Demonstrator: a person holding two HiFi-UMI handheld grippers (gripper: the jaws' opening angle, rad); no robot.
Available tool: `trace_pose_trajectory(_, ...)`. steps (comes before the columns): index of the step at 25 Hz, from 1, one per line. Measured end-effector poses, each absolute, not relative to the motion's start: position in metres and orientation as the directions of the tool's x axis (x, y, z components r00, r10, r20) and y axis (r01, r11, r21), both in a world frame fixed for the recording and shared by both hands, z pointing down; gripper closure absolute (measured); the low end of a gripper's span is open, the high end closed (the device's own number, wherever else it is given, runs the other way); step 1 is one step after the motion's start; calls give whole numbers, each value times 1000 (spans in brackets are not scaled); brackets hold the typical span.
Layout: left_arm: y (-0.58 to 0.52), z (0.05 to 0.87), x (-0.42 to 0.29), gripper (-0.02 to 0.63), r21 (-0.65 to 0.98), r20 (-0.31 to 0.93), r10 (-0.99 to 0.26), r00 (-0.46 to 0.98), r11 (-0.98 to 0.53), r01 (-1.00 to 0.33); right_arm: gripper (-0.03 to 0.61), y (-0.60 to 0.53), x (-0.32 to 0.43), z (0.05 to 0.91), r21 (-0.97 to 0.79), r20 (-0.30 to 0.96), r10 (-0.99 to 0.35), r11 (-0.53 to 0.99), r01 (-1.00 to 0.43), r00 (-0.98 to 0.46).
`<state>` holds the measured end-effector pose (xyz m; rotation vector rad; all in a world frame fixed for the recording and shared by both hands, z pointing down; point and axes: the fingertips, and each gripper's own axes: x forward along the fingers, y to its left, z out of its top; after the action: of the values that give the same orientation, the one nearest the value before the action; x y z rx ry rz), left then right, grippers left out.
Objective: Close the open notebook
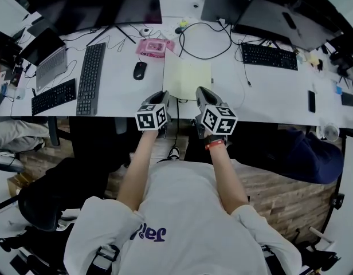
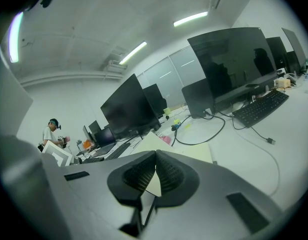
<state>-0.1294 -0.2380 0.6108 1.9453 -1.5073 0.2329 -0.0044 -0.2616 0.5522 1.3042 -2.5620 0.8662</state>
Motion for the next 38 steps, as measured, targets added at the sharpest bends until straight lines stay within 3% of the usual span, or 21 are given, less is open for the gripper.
trace_pose_trajectory(13, -245, 609, -74, 566, 363, 509, -768, 389, -218, -906, 565, -264, 32, 553, -436, 363, -735, 409, -802, -573)
trace_pose_trajectory(38, -259, 623, -4, 529, 241, 544, -745, 387, -303, -922, 563, -266, 98, 566, -468, 372, -791, 291, -834, -485)
